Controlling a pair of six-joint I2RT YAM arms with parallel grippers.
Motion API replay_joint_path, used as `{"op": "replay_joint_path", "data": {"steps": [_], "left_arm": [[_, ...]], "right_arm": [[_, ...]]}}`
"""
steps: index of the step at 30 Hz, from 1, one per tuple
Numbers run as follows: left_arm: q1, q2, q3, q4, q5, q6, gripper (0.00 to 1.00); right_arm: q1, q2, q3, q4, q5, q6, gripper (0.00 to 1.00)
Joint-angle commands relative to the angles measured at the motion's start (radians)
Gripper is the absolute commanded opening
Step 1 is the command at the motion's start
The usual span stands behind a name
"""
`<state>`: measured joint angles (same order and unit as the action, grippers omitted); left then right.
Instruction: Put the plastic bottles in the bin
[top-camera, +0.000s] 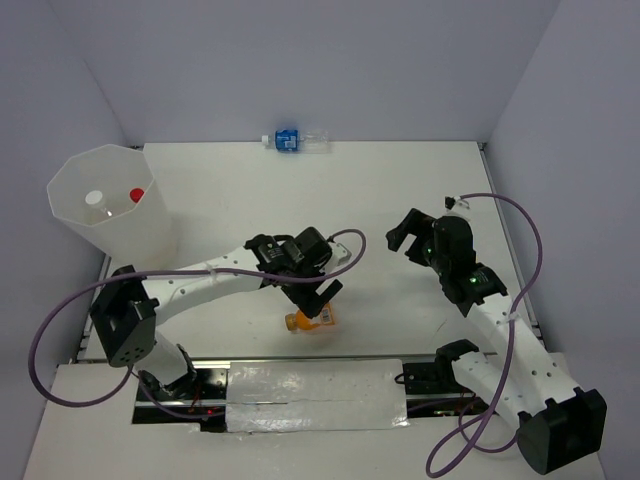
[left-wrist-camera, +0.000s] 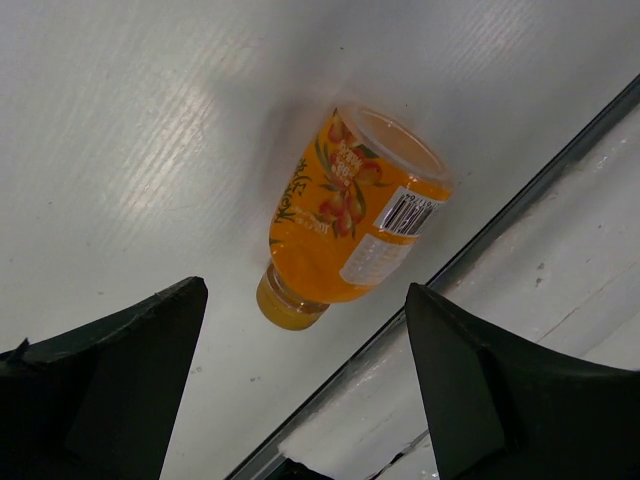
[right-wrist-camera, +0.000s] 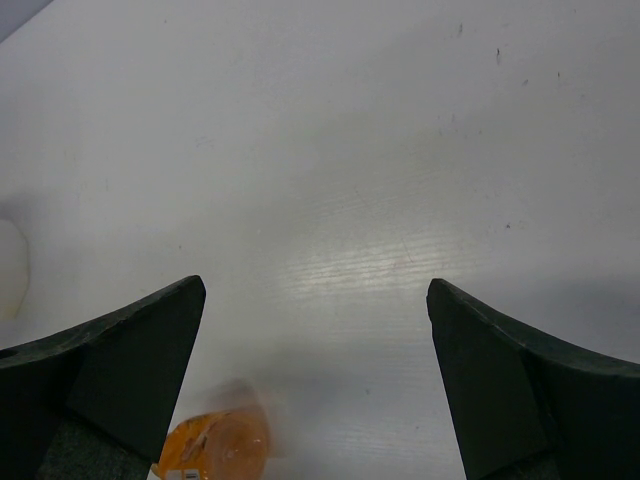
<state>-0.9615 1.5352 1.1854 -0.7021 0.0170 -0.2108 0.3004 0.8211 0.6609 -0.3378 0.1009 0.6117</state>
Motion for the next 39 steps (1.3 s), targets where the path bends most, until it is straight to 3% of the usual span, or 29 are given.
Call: {"op": "replay_joint_path", "data": {"steps": [1, 13, 16, 26, 29, 33, 34, 36, 39], "left_arm": [[-0.016, 0.042, 0.008, 0.015, 0.054, 0.048, 0.93], [-0.060, 0.163, 0.010, 0.010, 0.054, 0.059, 0.91], [-0.071, 0.181, 0.008, 0.023, 0.035, 0.051, 0.86], [-0.075, 0.206, 0.034, 0.020, -0.012, 0.039, 0.56], [-0.066, 0.180, 0.072, -0.011, -0.012, 0.030, 0.56], [0.023, 0.111, 0.179, -0.028, -0.012, -0.004, 0.52], [0.045, 0.086, 0.209, -0.036, -0.038, -0.012, 0.46], [0.133, 0.063, 0.311, -0.059, -0.109, -0.038, 0.45], [0.282, 0.036, 0.461, -0.118, -0.089, -0.049, 0.46]], "right_arm": [[-0.003, 0.003, 0.008, 0.023, 0.003, -0.003, 1.00], [-0.003, 0.010, -0.014, 0.037, -0.001, -0.001, 1.00], [-0.004, 0.012, -0.011, 0.037, -0.001, -0.004, 1.00], [-0.004, 0.012, -0.023, 0.051, -0.017, 0.000, 1.00], [-0.003, 0.010, -0.021, 0.049, -0.015, 0.000, 1.00], [-0.003, 0.004, -0.020, 0.048, -0.015, 0.000, 1.00], [-0.003, 0.004, -0.020, 0.048, -0.015, 0.000, 1.00], [-0.003, 0.006, -0.023, 0.051, -0.021, -0.004, 0.99], [-0.004, 0.018, -0.015, 0.045, -0.026, -0.010, 1.00]]}}
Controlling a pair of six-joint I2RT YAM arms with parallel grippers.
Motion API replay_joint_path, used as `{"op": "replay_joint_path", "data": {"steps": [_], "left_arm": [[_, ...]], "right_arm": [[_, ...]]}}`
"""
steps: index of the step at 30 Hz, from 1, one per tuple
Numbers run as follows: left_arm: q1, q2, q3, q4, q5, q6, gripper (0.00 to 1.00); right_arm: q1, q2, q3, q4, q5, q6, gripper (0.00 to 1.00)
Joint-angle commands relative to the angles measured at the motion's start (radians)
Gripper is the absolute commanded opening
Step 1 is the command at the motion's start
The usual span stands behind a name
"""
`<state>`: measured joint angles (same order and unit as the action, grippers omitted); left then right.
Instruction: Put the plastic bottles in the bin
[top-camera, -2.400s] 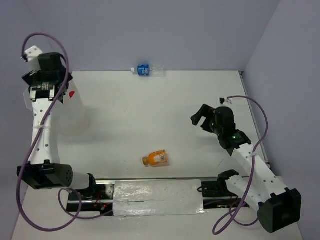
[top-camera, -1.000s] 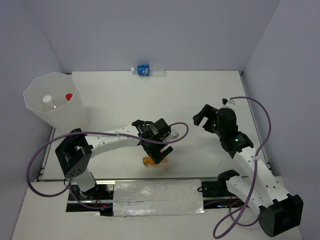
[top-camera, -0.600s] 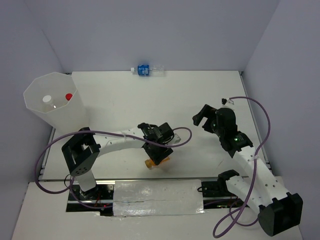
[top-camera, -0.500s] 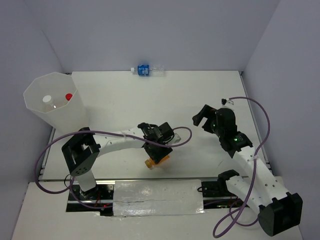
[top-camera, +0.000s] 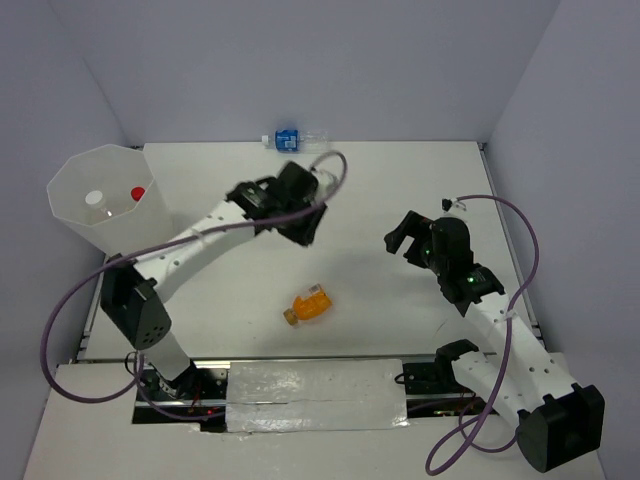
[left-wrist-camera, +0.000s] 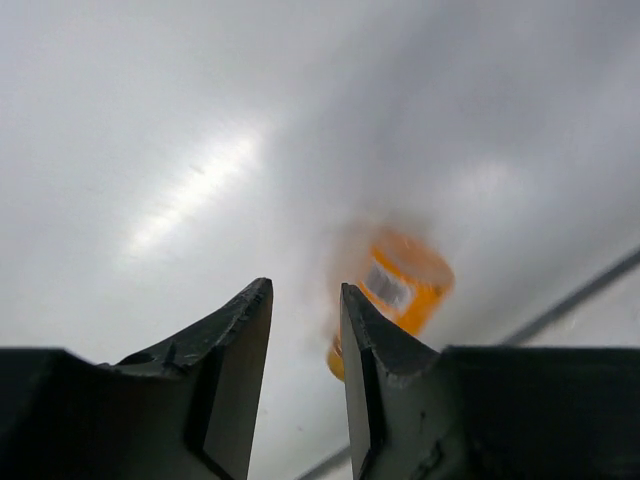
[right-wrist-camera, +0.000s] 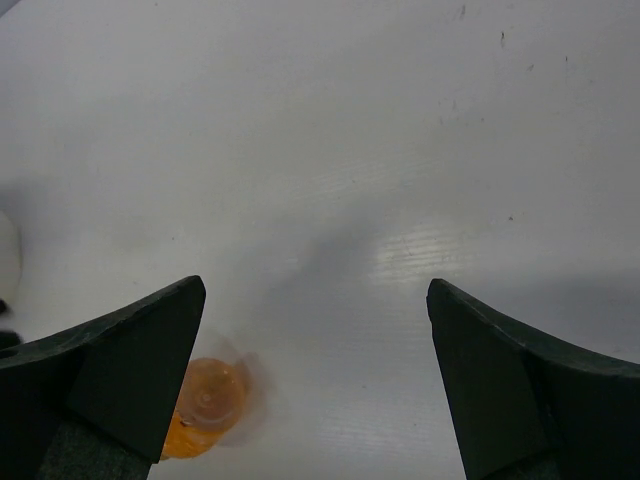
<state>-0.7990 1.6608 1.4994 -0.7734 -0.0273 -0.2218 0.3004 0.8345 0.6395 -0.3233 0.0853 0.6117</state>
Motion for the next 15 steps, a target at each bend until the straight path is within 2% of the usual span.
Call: {"op": "replay_joint_path", "data": {"steps": [1, 6, 9, 10, 13, 15], "left_arm": [[0.154, -0.108, 0.171, -0.052, -0.043, -0.016, 0.47], [0.167, -0.133, 0.211, -0.055, -0.054, 0.006, 0.52], [0.167, -0.125, 0.153, -0.037, -0.022, -0.019, 0.67], [0.165, -0.124, 0.131, -0.032, -0.008, -0.031, 0.81], [0.149, -0.147, 0.030, 0.003, 0.012, -0.062, 0.99], [0.126, -0.165, -0.053, 0.037, 0.007, -0.071, 1.00]], "right_arm": [[-0.001, 0.006, 0.008, 0.029, -0.010, -0.012, 1.00], [-0.004, 0.006, -0.001, 0.035, -0.010, -0.006, 1.00], [-0.004, 0.012, -0.004, 0.043, -0.010, -0.003, 1.00], [-0.004, 0.015, -0.003, 0.041, -0.012, -0.003, 1.00], [-0.004, 0.023, -0.001, 0.038, -0.015, -0.004, 1.00], [-0.004, 0.025, -0.001, 0.038, -0.010, -0.009, 1.00]]}}
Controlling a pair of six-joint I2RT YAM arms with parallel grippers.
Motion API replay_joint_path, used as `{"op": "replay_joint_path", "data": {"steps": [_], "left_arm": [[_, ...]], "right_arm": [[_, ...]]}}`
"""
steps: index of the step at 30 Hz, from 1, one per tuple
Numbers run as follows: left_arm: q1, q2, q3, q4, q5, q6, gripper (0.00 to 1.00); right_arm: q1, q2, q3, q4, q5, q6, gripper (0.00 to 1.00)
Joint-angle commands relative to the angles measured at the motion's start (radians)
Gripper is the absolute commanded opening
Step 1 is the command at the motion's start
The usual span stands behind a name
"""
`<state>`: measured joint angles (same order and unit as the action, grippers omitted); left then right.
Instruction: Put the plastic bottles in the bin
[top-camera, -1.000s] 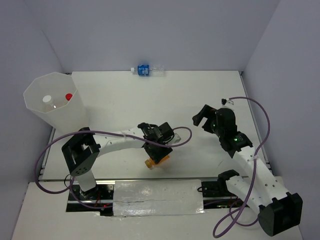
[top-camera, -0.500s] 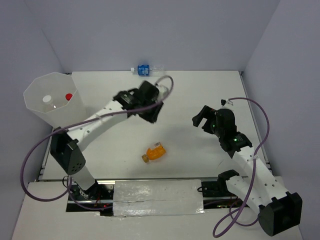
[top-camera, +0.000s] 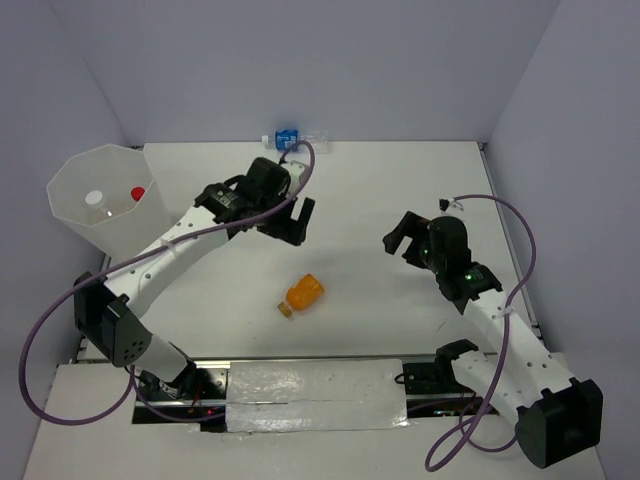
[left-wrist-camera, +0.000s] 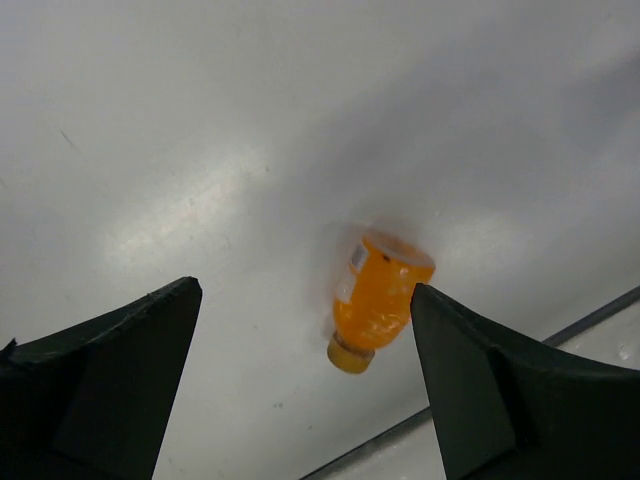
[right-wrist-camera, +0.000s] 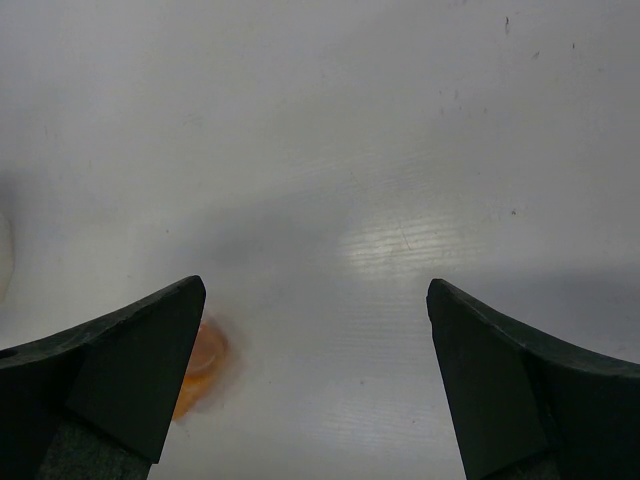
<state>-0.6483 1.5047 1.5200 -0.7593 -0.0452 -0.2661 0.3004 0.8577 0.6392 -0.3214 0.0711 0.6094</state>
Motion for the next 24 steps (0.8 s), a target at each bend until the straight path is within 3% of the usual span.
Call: {"op": "replay_joint_path", "data": {"steps": [1, 11, 24], "left_arm": [[-0.040, -0.023, -0.098, 0.029, 0.024, -0.030, 1.00], [-0.149, 0.031, -0.294, 0.084, -0.039, -0.091, 0.99], [-0.269, 0.281, -0.251, 0.072, -0.195, -0.139, 0.99]], "right_arm": [[-0.003, 0.006, -0.001, 0.038, 0.006, -0.008, 1.00], [-0.003, 0.026, 0.011, 0.047, -0.017, 0.003, 1.00], [-0.001, 0.015, 0.016, 0.028, -0.013, 0.004, 1.00]]}}
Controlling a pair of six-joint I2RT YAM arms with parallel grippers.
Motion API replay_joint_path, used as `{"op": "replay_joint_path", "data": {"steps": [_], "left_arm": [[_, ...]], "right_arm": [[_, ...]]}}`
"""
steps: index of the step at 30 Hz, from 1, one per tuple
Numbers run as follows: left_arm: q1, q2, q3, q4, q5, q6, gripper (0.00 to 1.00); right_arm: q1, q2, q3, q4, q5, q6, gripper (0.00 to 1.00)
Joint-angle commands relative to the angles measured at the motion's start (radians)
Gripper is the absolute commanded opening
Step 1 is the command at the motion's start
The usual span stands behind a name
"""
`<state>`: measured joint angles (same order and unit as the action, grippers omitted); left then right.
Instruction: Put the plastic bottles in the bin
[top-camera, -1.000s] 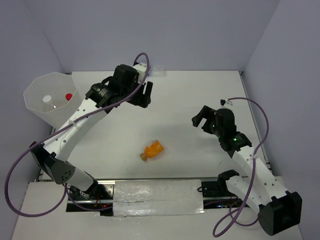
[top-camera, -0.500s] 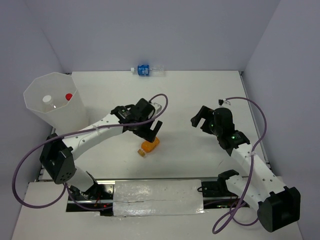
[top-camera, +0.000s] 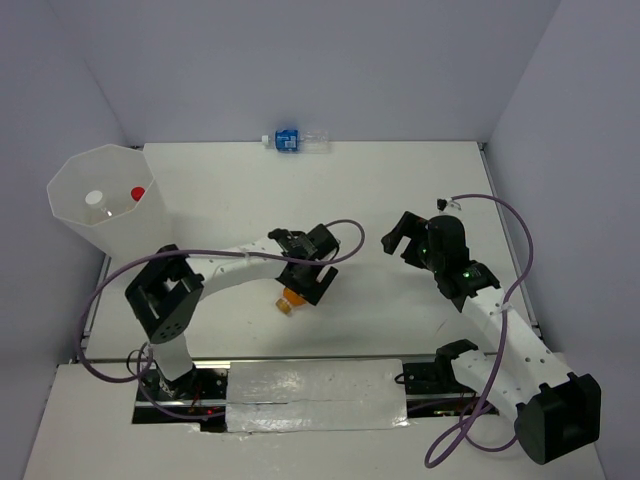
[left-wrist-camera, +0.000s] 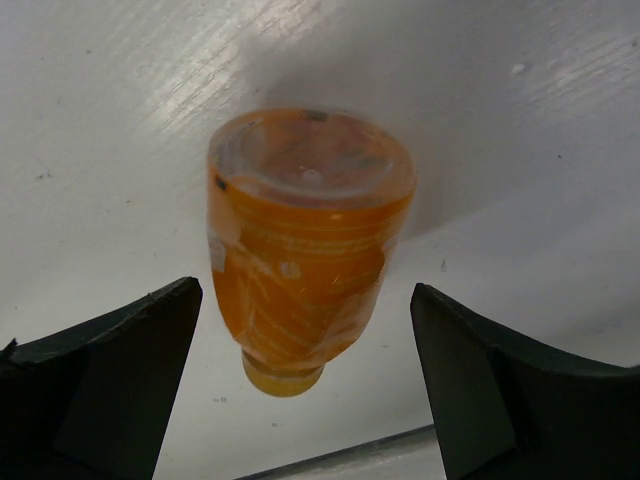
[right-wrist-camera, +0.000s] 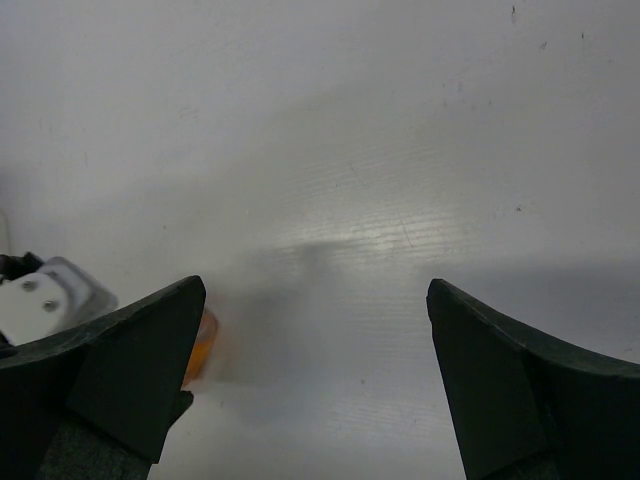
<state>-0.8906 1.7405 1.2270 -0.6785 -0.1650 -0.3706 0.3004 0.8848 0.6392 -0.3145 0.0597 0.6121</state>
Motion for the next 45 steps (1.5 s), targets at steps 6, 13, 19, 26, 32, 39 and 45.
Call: {"op": "replay_joint_path", "data": {"steps": [6, 13, 19, 26, 32, 39, 45], "left_arm": [[-0.042, 0.091, 0.040, 0.011, -0.142, -0.060, 0.96], [-0.044, 0.105, 0.029, 0.017, -0.226, -0.074, 0.68], [-0.036, -0.004, 0.057, -0.030, -0.272, -0.068, 0.48], [0.129, -0.229, 0.270, -0.093, -0.313, -0.059, 0.27], [0.332, -0.321, 0.448, -0.102, -0.421, 0.001, 0.29], [0.616, -0.343, 0.540, -0.130, -0.419, -0.019, 0.29], [0.847, -0.407, 0.511, -0.104, -0.412, -0.102, 0.32]], "right_arm": [[0.000, -0.009, 0.019, 0.018, -0.006, 0.000, 1.00], [-0.001, -0.014, 0.016, 0.022, -0.006, 0.002, 1.00], [0.002, -0.004, 0.016, 0.035, -0.023, 0.008, 1.00], [0.000, 0.003, 0.022, 0.043, -0.032, 0.009, 1.00], [0.002, 0.016, 0.034, 0.040, -0.044, 0.002, 1.00], [0.002, 0.013, 0.045, 0.035, -0.047, 0.006, 1.00], [0.003, 0.014, 0.037, 0.035, -0.044, 0.012, 1.00]]}}
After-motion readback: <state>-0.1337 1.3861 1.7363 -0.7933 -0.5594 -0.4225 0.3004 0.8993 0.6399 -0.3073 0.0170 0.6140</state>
